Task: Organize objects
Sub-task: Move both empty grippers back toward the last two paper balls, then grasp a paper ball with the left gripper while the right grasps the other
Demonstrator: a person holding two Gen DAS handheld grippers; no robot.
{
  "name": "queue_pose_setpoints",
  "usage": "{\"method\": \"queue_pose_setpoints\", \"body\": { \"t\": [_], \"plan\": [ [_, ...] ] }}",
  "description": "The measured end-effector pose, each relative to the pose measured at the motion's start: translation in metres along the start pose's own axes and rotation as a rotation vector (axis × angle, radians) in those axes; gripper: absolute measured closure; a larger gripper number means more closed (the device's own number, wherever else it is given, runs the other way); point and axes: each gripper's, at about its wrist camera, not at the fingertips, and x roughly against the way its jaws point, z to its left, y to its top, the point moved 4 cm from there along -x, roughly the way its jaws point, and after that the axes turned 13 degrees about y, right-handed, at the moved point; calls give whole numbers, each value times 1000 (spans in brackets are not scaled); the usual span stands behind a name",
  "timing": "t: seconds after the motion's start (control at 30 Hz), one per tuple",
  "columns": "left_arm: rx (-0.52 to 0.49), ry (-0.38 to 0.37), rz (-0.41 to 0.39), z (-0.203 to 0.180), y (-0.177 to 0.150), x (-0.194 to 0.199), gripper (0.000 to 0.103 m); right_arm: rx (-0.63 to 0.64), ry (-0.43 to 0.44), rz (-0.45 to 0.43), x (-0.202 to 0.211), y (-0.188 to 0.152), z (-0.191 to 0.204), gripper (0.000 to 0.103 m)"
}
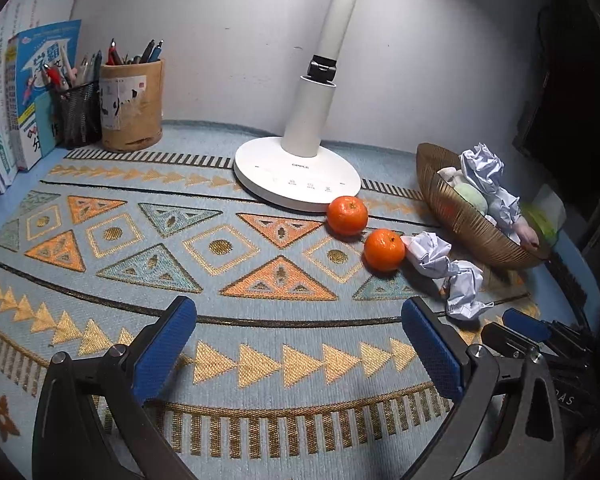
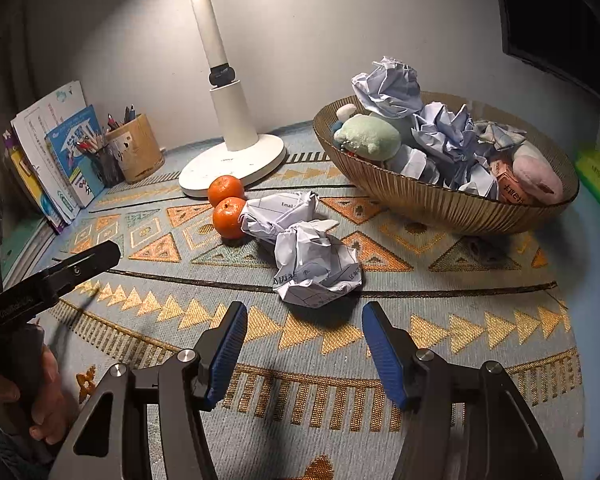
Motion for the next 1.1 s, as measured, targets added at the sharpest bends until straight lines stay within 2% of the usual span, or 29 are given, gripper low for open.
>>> {"method": "queue_pose_setpoints", "body": {
  "t": [0.07,0.13,0.23,0.27,0.33,0.4,0.47,0.53,0.6,0.73,0.83,0.9,0.97,1.0,1.03,1.1],
  "plan": [
    [-15,-22,44,-6,3,-6,1,-27,30,24,-2,2,-4,42],
    [16,-105,81,-14,12,-10,1,-89,99,73,-8,7,-10,42],
    [-23,-177,55,-39,34,-11,1,-107,120,123,-16,20,-15,42],
    [-82,-199,51,-53,39,-13,1,-82,108,135,-21,24,-14,42],
    [-262,-247,34,-84,43,-18,1,-45,93,126,-27,28,-12,42],
    [-448,-236,-2,-107,41,-22,1,-35,91,142,-36,28,-13,42],
    [-577,-231,-16,-123,40,-29,1,-25,76,135,-42,28,-16,42],
    [-644,-263,10,-130,39,-36,1,-8,73,131,-45,28,-18,42],
    [-678,-292,40,-133,41,-45,1,1,64,133,-46,28,-20,47],
    [-752,-310,64,-146,42,-61,1,-4,43,119,-32,23,-27,50],
    [-828,-314,93,-157,34,-72,9,-35,49,96,-12,17,-41,50],
    [-866,-311,104,-165,27,-78,24,-48,44,68,0,16,-50,50],
    [-871,-307,116,-170,25,-84,33,-47,46,35,8,16,-55,50],
    [-869,-308,110,-171,25,-84,44,-58,62,24,9,15,-57,50],
    [-860,-315,116,-172,25,-84,49,-70,71,24,8,15,-59,50],
    [-833,-333,106,-169,27,-80,51,-72,63,24,7,16,-60,50]
  ]
}}
